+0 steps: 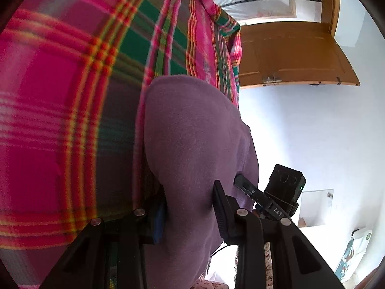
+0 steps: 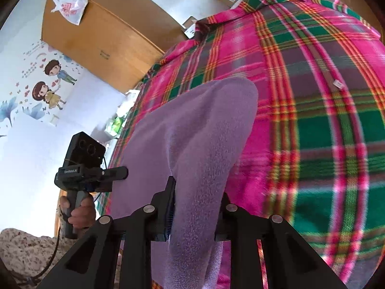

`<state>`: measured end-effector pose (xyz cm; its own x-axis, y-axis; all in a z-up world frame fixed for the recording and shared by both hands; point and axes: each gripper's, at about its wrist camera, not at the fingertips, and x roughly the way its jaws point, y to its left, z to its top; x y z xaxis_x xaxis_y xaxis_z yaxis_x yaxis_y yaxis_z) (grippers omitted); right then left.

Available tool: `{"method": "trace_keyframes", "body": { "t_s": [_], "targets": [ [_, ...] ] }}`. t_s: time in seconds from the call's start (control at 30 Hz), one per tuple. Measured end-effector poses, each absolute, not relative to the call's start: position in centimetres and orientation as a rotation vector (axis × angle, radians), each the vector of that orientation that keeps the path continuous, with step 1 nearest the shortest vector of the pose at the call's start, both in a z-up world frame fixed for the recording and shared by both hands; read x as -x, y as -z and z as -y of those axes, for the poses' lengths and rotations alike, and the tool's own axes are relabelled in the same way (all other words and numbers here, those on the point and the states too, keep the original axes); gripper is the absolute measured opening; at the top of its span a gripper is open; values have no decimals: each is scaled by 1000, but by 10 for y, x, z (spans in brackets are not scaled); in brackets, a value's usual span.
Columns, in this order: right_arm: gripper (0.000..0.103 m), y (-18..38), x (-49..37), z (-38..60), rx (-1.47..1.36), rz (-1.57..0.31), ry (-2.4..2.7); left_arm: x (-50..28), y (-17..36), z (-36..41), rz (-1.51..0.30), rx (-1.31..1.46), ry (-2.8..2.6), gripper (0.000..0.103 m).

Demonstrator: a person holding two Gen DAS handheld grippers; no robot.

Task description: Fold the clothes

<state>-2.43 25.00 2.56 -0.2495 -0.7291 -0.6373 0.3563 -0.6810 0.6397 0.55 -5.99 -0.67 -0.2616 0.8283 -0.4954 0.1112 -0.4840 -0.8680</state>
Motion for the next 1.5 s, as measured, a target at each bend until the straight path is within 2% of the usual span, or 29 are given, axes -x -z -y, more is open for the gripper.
{"method": "trace_keyframes", "body": {
  "t_s": [0.43,1.5],
  "targets": [
    [23,-26,64,-189,-1285,477,1922,23,3,113,1246,1425,-1899,36],
    [23,-19,140,-90,-1238,529,1935,95,1,222,1321,1336,-2125,36]
  ]
}}
